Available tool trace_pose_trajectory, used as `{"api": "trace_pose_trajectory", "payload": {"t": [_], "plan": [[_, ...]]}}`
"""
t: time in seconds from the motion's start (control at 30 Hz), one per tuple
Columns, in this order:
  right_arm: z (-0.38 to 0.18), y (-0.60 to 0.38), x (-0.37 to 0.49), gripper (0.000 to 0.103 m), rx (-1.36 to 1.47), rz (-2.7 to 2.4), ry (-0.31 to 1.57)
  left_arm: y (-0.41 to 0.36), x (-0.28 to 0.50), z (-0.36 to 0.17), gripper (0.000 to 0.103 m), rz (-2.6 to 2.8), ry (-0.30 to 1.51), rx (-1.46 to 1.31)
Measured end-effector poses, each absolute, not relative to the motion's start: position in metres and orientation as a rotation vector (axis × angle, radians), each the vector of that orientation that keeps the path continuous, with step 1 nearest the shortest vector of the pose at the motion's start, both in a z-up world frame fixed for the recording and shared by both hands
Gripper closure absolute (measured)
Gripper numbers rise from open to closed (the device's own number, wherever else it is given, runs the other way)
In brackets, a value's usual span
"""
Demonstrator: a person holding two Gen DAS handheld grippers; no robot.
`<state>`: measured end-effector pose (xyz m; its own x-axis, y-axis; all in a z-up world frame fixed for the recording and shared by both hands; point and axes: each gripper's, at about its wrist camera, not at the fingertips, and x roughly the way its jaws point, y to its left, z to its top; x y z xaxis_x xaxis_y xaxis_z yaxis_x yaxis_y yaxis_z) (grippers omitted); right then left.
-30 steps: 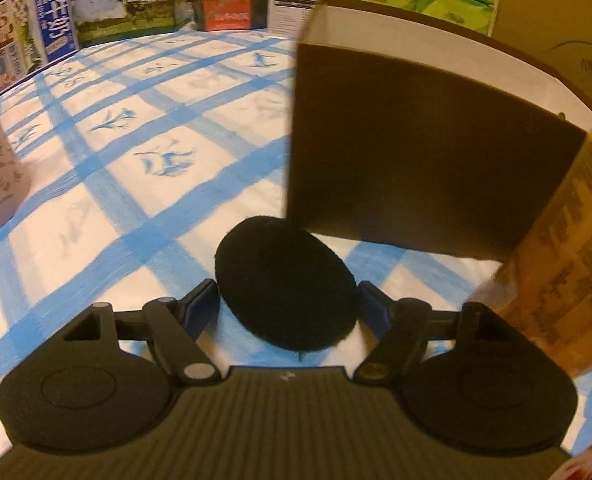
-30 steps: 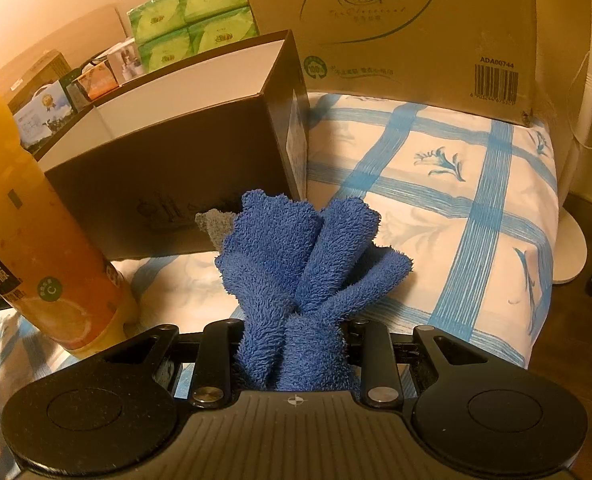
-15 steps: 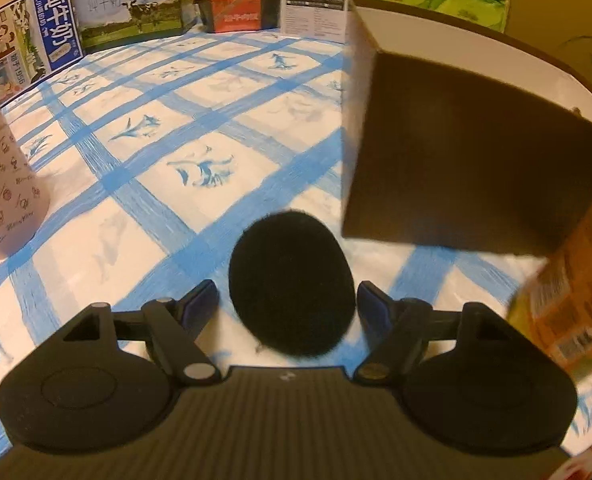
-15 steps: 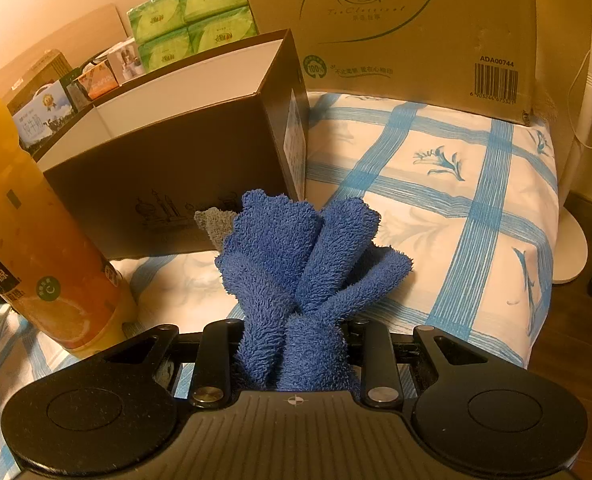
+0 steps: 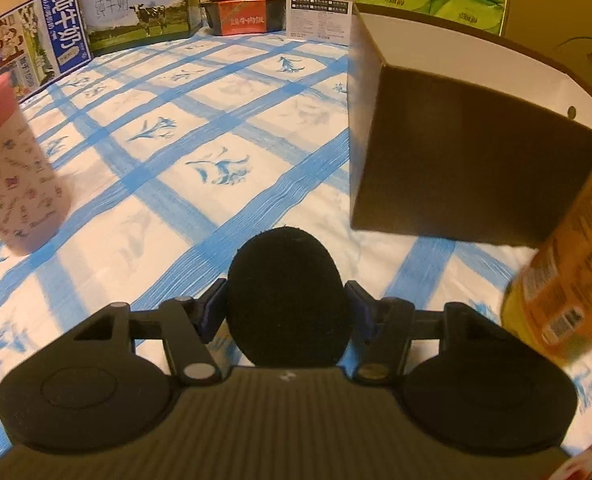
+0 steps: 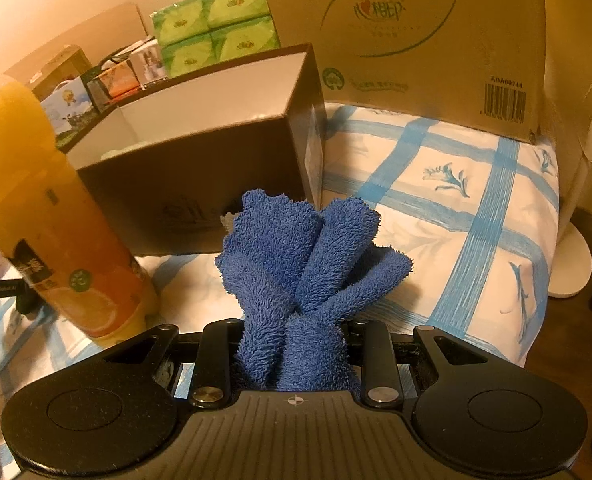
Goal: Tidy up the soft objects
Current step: 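Grasp the black round pad with the left gripper, then carry the black pad and the towels with both grippers over the brown box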
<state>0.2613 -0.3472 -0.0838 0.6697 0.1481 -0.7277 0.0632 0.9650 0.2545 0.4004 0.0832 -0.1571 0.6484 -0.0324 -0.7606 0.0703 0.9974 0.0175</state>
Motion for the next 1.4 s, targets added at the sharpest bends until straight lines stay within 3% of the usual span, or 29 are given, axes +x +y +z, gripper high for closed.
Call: {"api": "trace_pose_trajectory", "payload": {"t": [0.37,0.7,0.97,1.4], "plan": [[-0.033,-0.354,0.234,0.074,0.258,0.096,0.754,0.098,0.364,-0.083,0.043,-0.068,0.746,0.07],[0.025,-0.362,0.249,0.074,0.199,0.17,0.617,0.077,0.387,-0.02,0.043,-0.176,0.635,0.077],[0.045,-0.36,0.288,0.074,0.183,0.234,0.553,0.057,0.413,0.0,0.043,-0.241,0.612,0.066],[0.035,-0.359,0.357,0.074,0.201,0.292,0.601,0.021,0.454,0.006,0.043,-0.29,0.619,0.13]]}}
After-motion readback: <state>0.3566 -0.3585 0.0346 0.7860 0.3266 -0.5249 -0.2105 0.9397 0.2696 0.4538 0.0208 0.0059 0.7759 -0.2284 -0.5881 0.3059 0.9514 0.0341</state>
